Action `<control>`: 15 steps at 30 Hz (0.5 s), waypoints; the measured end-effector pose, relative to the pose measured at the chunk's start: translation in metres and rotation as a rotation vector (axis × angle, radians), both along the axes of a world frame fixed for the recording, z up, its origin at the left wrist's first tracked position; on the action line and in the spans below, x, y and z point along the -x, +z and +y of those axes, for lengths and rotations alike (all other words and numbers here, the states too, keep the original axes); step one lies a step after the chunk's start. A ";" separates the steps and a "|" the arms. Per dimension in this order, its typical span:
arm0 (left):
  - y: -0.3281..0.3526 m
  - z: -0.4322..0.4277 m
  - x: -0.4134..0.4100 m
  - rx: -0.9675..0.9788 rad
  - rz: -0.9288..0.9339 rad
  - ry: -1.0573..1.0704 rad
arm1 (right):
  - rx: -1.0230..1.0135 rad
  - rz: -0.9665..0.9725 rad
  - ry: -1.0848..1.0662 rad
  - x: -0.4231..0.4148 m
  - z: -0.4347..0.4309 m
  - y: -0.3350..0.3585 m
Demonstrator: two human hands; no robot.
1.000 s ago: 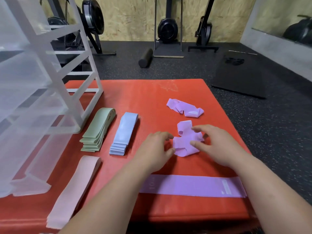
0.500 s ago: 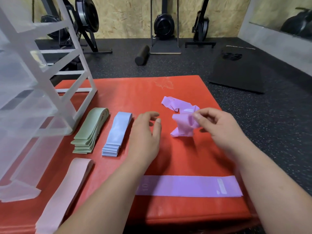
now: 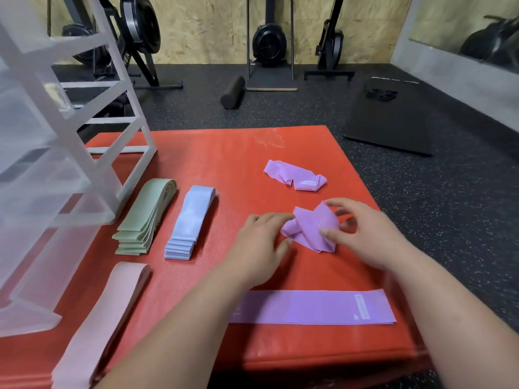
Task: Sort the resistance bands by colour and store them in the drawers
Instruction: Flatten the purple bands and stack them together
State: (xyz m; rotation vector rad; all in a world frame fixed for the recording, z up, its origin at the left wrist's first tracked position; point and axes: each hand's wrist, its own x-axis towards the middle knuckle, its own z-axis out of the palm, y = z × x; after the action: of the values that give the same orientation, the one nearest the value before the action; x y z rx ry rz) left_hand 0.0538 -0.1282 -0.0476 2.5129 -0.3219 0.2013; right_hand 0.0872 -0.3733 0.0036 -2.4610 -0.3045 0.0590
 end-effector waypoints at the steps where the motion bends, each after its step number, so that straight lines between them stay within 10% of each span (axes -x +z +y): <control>1: -0.002 -0.003 0.000 -0.038 0.013 -0.021 | 0.054 -0.004 0.027 0.002 0.003 -0.005; 5: -0.008 -0.010 0.000 -0.153 0.025 -0.040 | 0.227 -0.118 -0.046 -0.002 0.007 -0.015; 15: -0.001 -0.010 -0.008 0.002 -0.118 0.117 | -0.267 -0.068 -0.055 -0.007 -0.015 0.006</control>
State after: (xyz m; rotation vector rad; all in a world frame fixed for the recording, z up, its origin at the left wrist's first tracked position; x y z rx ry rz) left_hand 0.0619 -0.1384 -0.0490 2.5247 -0.2214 0.3979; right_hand 0.0942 -0.3878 0.0097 -2.2070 -0.2564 -0.0837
